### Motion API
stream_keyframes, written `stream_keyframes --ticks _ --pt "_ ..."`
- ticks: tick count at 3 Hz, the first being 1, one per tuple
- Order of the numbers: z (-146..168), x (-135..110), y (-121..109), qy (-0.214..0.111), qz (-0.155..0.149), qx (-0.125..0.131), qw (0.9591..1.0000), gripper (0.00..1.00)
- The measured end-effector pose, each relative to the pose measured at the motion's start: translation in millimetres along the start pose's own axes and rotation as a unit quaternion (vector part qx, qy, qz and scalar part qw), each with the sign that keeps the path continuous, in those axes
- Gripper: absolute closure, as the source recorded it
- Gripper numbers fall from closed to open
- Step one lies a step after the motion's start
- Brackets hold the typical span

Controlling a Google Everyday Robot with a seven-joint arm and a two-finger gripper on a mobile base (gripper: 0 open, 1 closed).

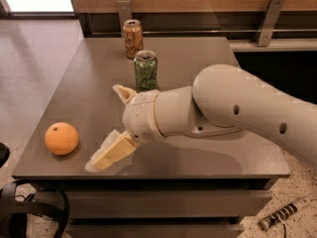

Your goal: Pick orange

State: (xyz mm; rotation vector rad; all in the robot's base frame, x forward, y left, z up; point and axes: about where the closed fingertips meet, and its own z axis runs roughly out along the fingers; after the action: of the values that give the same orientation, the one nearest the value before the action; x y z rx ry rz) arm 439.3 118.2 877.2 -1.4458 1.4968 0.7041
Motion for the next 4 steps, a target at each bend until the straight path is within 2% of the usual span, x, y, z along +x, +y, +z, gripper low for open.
stream_keyframes --ticks 1,3,4 --pt "45 -2 15 -0.005 0.013 -0.044 0.9989 0.00" --pt "106 -23 27 -0.011 -0.011 -0.098 0.9950 0.04" --pt "119 -23 26 -0.026 -0.003 -0.127 0.9916 0.26"
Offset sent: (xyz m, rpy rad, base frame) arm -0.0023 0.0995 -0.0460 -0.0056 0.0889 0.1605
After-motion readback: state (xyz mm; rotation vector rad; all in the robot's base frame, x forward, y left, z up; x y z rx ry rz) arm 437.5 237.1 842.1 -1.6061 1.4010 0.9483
